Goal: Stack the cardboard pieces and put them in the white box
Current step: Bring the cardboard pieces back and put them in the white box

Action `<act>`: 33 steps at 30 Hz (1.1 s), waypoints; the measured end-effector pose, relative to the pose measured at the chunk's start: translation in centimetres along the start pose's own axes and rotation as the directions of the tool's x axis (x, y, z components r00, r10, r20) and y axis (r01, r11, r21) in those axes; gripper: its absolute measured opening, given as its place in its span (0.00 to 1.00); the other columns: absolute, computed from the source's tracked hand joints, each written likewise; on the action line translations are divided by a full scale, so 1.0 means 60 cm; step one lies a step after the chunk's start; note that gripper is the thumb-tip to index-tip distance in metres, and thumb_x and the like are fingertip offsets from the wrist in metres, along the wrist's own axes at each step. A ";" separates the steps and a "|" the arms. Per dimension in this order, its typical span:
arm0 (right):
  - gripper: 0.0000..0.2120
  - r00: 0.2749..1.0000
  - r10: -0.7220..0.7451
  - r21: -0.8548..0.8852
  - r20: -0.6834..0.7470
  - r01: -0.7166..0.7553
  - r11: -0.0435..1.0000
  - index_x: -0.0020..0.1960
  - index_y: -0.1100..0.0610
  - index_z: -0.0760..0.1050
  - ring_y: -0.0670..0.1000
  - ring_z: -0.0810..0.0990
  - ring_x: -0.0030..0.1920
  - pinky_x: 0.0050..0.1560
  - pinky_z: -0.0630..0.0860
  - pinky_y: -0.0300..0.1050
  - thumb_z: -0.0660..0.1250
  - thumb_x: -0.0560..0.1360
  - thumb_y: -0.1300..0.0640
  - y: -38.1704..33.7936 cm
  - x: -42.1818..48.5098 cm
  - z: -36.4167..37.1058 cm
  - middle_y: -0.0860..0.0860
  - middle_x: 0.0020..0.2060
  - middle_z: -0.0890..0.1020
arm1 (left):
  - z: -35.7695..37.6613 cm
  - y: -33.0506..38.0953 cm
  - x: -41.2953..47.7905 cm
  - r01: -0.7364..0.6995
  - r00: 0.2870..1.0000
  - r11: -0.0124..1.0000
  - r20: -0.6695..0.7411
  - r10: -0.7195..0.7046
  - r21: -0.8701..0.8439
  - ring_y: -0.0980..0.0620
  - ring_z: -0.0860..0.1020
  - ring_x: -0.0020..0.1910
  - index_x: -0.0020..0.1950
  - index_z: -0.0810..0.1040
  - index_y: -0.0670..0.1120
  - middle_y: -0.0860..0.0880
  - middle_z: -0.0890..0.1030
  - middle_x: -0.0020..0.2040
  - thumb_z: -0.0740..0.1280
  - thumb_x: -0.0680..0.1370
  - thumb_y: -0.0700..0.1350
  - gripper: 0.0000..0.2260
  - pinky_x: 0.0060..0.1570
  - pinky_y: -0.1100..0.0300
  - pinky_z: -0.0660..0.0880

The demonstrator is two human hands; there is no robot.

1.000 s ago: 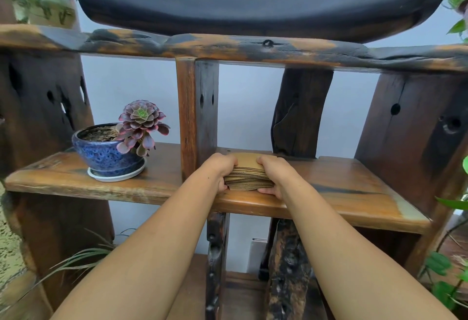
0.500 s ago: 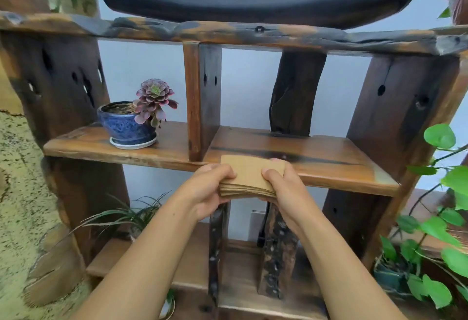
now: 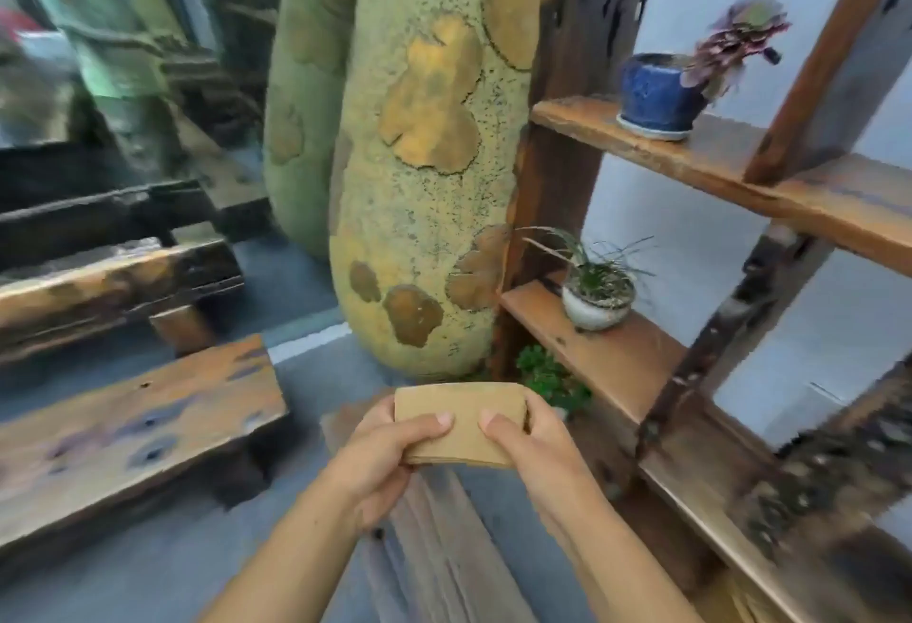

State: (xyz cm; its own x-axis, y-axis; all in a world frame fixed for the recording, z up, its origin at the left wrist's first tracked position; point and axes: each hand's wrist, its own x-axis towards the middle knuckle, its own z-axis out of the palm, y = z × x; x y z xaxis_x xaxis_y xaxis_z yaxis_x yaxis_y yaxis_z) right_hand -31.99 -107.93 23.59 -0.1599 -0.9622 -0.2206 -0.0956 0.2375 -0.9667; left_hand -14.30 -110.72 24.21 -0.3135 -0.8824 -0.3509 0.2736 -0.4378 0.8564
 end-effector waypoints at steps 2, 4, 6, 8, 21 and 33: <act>0.15 0.987 -0.031 -0.041 0.160 0.038 0.998 0.59 0.48 0.76 0.46 0.82 0.53 0.57 0.77 0.44 0.71 0.72 0.53 0.001 -0.015 0.076 0.48 0.53 0.85 | -0.067 -0.003 -0.066 -0.067 0.990 0.997 -0.128 0.062 -0.034 0.47 0.82 0.47 0.65 0.77 0.33 0.38 0.84 0.51 0.73 0.65 0.35 0.27 0.48 0.56 0.78; 0.21 0.938 -0.033 -0.052 0.346 0.054 0.997 0.60 0.47 0.75 0.43 0.82 0.52 0.56 0.76 0.43 0.69 0.67 0.48 -0.007 -0.038 0.173 0.47 0.52 0.84 | -0.138 -0.001 -0.145 -0.155 0.951 0.986 -0.278 0.133 -0.058 0.45 0.81 0.50 0.66 0.74 0.32 0.36 0.83 0.53 0.72 0.66 0.35 0.29 0.53 0.53 0.77; 0.22 0.878 -0.031 -0.025 0.478 0.050 0.998 0.57 0.48 0.76 0.45 0.82 0.51 0.58 0.76 0.45 0.70 0.64 0.46 -0.009 -0.062 0.257 0.48 0.51 0.85 | -0.195 -0.004 -0.218 -0.238 0.897 0.968 -0.398 0.191 -0.073 0.40 0.78 0.56 0.69 0.71 0.31 0.31 0.80 0.60 0.72 0.66 0.35 0.31 0.64 0.45 0.72; 0.28 0.802 -0.041 -0.031 0.596 0.073 0.997 0.62 0.47 0.75 0.47 0.82 0.56 0.61 0.75 0.46 0.71 0.62 0.45 -0.012 -0.101 0.351 0.47 0.55 0.84 | -0.258 -0.014 -0.300 -0.318 0.822 0.945 -0.520 0.233 -0.079 0.36 0.78 0.62 0.70 0.71 0.32 0.29 0.78 0.64 0.72 0.67 0.35 0.32 0.70 0.42 0.69; 0.24 0.274 0.028 -0.082 0.961 0.187 0.979 0.61 0.49 0.75 0.47 0.84 0.53 0.55 0.77 0.45 0.70 0.65 0.52 0.044 -0.453 0.758 0.50 0.51 0.86 | -0.486 -0.157 -0.739 -0.677 0.350 0.725 -0.921 0.170 -0.124 0.47 0.80 0.54 0.71 0.68 0.37 0.39 0.79 0.58 0.72 0.70 0.41 0.31 0.54 0.53 0.77; 0.22 -0.198 0.083 -0.020 0.977 0.304 0.952 0.65 0.53 0.76 0.51 0.83 0.59 0.56 0.80 0.42 0.71 0.71 0.56 0.135 -0.714 0.887 0.52 0.57 0.85 | -0.490 -0.306 -1.008 -0.746 -0.076 0.665 -0.997 -0.025 0.040 0.42 0.80 0.54 0.68 0.71 0.34 0.36 0.82 0.55 0.74 0.66 0.37 0.31 0.62 0.46 0.75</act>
State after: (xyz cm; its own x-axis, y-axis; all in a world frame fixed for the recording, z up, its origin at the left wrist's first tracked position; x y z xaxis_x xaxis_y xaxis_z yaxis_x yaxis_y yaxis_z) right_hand 26.37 -71.91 18.27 0.9832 0.0799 -0.1639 -0.1590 -0.0639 -0.9852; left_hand 26.36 -54.37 18.61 0.9235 -0.0941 -0.3720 0.3790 0.3743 0.8463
